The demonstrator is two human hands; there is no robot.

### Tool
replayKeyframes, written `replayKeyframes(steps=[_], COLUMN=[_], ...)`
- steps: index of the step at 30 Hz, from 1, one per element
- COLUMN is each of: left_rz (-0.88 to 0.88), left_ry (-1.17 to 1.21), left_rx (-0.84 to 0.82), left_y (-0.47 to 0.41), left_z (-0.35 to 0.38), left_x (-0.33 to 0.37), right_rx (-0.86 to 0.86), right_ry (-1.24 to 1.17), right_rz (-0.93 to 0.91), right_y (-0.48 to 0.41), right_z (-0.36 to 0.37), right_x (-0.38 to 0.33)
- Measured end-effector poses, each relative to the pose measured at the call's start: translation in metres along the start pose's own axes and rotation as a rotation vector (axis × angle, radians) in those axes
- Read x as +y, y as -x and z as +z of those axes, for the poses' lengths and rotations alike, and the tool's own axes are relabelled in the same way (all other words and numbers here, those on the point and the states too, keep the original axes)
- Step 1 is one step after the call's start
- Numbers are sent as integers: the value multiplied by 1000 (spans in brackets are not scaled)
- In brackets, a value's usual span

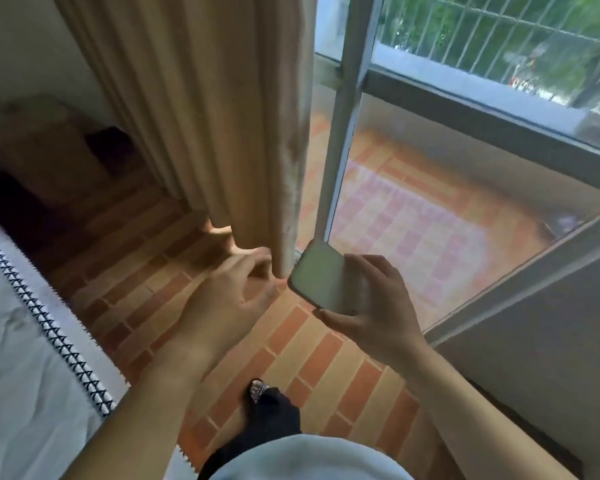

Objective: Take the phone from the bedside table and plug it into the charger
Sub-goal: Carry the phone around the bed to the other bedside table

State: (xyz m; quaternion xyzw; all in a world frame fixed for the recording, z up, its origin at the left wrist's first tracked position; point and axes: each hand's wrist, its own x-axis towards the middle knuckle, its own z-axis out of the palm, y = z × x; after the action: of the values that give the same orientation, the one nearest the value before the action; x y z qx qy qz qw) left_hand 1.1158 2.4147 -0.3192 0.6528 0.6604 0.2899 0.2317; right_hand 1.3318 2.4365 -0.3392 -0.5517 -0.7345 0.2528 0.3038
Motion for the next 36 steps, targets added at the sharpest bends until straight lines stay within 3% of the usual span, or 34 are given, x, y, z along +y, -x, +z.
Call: replayKeyframes(steps=[6,15,20,29,36], left_rz=[-104,-340,-400,-483,-574], left_ry=[-79,-155,-195,-202,-196], left_rx=[120,240,330,445,483], left_y=[-95,-163,-236,-376,-421], left_z=[-80,-169,-212,-293,-355], left_x=[-66,-165,-216,-310,-388], right_rx=[-85,-340,-345,-472,-570], right_ry=[-62,-122,-179,-237,-293], right_rz=[-125,-331,-443,-522,-514], right_y=[-142,-295,-395,-586,-667], right_z=[68,180,242,338,434], right_x=[-52,-125,-159,-212,-270])
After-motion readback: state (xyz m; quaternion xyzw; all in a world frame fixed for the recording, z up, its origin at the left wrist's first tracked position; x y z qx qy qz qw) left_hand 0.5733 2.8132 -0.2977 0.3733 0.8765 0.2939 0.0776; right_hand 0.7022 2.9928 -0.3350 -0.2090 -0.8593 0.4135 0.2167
